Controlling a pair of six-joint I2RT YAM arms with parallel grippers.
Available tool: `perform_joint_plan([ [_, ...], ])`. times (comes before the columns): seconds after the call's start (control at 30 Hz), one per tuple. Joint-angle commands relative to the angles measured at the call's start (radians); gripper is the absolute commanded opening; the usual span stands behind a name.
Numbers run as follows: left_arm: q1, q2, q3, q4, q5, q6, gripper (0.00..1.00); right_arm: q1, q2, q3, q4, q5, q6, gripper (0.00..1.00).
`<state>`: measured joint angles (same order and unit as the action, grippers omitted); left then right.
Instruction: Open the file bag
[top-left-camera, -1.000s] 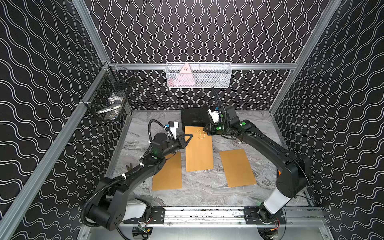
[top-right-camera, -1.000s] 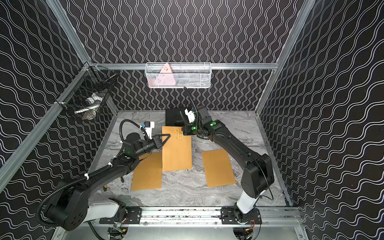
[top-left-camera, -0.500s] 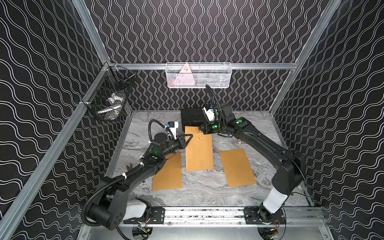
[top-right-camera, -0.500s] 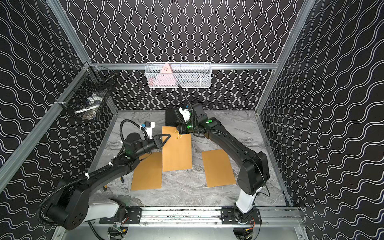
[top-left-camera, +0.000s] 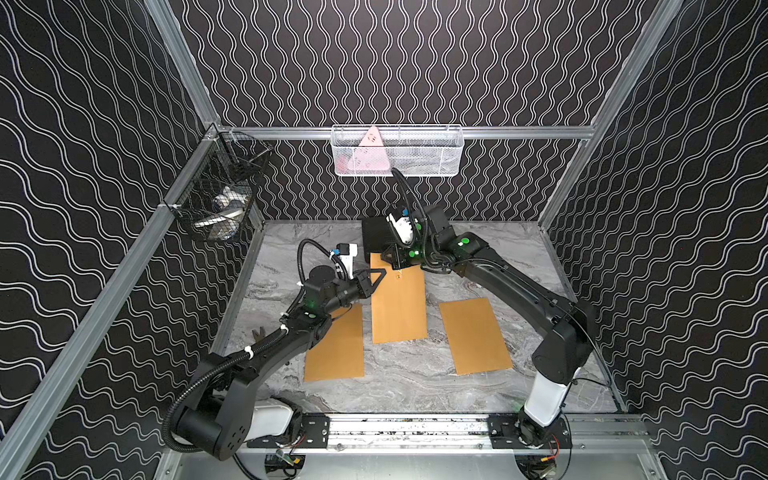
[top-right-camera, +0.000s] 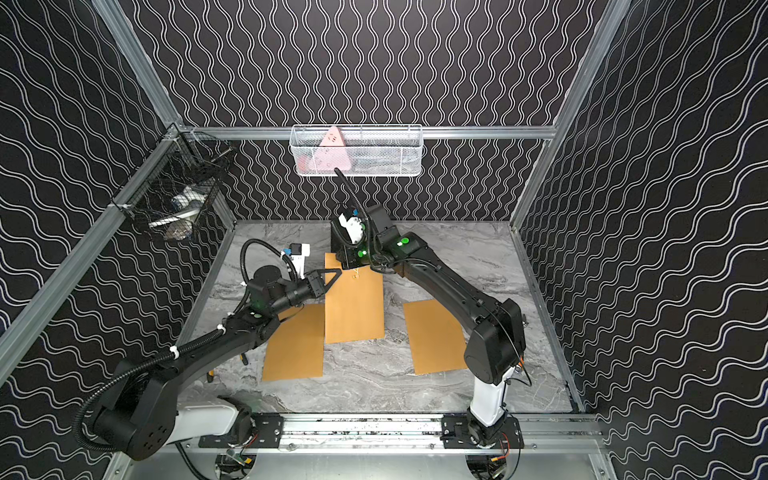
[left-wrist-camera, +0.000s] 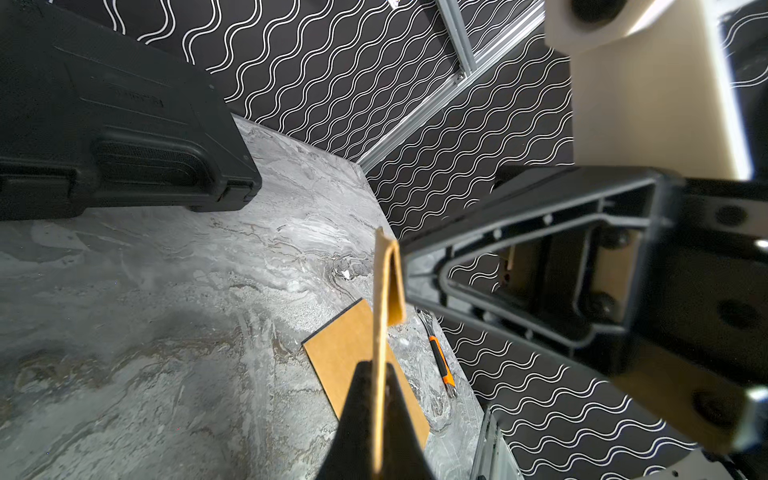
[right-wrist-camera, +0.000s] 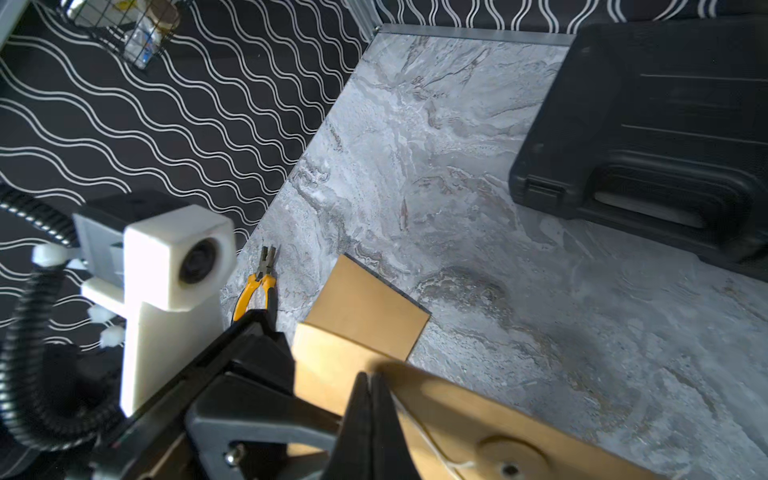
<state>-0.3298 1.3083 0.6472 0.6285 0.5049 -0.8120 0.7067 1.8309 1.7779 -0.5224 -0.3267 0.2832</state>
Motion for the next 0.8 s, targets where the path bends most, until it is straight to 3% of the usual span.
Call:
perform_joint_plan([
  [0.0, -0.001, -0.001, 0.008, 0.030, 0.007, -0.003, 0.00, 0.015, 0.014, 0.028, -0.010, -0.017, -0.018, 0.00],
  [0.37, -0.001, 0.000, 0.006, 0.032, -0.005, -0.003, 0.00, 0.060, 0.000, 0.019, 0.007, -0.008, -0.010, 0.00],
  [0.77, -0.001, 0.012, 0.015, 0.037, -0.029, -0.007, 0.00, 0.063, -0.132, -0.136, 0.064, 0.046, 0.024, 0.00],
])
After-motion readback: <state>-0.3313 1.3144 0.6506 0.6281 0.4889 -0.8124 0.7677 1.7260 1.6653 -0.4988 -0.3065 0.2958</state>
